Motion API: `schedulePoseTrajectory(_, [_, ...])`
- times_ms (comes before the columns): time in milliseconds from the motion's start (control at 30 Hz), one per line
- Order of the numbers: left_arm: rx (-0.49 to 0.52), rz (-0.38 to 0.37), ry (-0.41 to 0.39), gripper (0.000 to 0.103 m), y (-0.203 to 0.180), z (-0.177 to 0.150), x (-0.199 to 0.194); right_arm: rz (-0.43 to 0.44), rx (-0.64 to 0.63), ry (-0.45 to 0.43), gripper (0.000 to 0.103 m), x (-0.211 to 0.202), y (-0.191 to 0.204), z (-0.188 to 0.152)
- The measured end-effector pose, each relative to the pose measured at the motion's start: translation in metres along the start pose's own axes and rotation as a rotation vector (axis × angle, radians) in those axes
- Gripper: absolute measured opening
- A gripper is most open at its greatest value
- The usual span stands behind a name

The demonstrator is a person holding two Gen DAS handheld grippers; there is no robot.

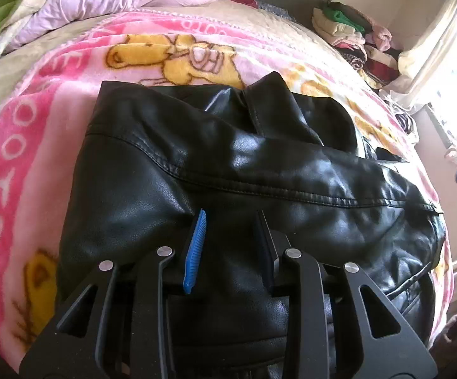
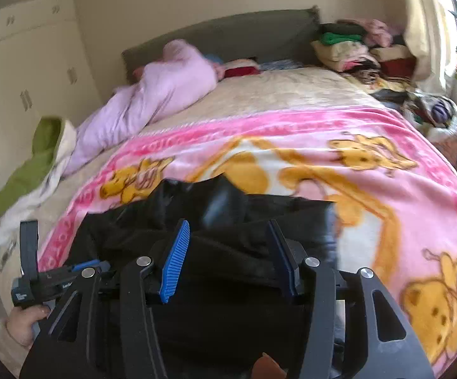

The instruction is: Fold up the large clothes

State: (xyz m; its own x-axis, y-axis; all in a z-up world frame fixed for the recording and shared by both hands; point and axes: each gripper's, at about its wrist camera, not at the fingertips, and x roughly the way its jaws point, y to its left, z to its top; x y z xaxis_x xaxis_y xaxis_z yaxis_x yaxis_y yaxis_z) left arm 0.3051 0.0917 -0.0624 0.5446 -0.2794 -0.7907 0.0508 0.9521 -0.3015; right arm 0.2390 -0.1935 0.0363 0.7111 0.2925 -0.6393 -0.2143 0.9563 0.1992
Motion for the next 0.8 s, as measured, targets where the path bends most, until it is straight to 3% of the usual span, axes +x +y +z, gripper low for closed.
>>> schedulePoseTrajectory(200, [0.004, -0.002, -0.004, 0.023, 0.0, -0.001, 0.0, -0.006, -0.069, 0.154, 0.05, 0.051, 0.02, -0.019])
schedulePoseTrajectory(367, [0.007, -0.008, -0.006, 0.023, 0.0, -0.001, 0.0, -0.022, -0.031, 0.243, 0.045, 0.085, 0.0, -0.046])
schedulePoseTrajectory(633, [0.011, -0.016, -0.009, 0.023, -0.001, -0.001, 0.0, 0.012, -0.007, 0.244, 0.046, 0.083, -0.004, -0.049])
schedulePoseTrajectory(800, [0.008, -0.028, -0.008, 0.023, 0.002, 0.003, -0.005, 0.058, 0.006, 0.155, 0.064, 0.039, -0.003, -0.041])
